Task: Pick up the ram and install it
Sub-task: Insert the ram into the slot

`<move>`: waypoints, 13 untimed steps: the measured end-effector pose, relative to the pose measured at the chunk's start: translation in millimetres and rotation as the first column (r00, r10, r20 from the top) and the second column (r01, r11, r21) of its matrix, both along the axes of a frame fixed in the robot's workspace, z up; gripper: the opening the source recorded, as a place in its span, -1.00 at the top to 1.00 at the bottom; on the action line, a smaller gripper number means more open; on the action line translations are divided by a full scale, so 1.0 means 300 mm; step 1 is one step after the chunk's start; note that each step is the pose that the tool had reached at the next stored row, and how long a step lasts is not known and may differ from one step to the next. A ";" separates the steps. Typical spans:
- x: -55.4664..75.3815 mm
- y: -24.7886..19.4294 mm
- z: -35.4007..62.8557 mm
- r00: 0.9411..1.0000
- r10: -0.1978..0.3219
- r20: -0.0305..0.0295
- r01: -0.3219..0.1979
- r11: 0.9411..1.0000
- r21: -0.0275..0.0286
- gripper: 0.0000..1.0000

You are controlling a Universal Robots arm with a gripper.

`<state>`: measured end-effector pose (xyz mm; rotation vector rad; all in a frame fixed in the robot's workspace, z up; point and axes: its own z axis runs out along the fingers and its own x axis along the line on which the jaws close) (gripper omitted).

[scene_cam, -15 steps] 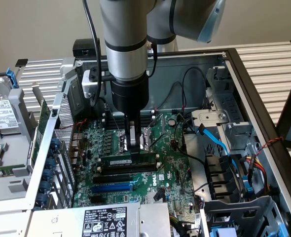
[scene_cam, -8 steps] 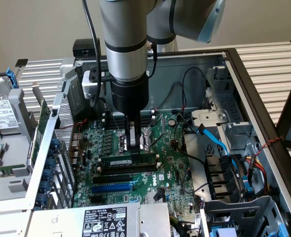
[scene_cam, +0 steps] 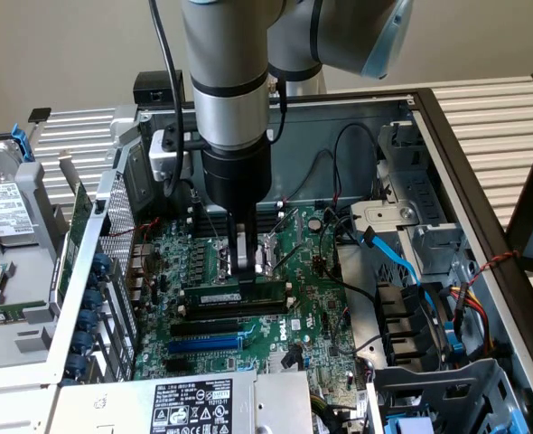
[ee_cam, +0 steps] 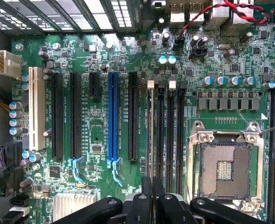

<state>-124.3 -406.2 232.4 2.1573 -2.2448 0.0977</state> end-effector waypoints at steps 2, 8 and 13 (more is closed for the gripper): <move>0.000 0.000 -0.002 1.000 -0.001 0.000 0.001 1.000 0.000 0.75; 0.000 0.000 -0.005 1.000 -0.001 0.002 0.001 1.000 -0.001 0.75; -0.001 0.000 -0.008 1.000 -0.001 0.003 0.001 1.000 -0.001 0.75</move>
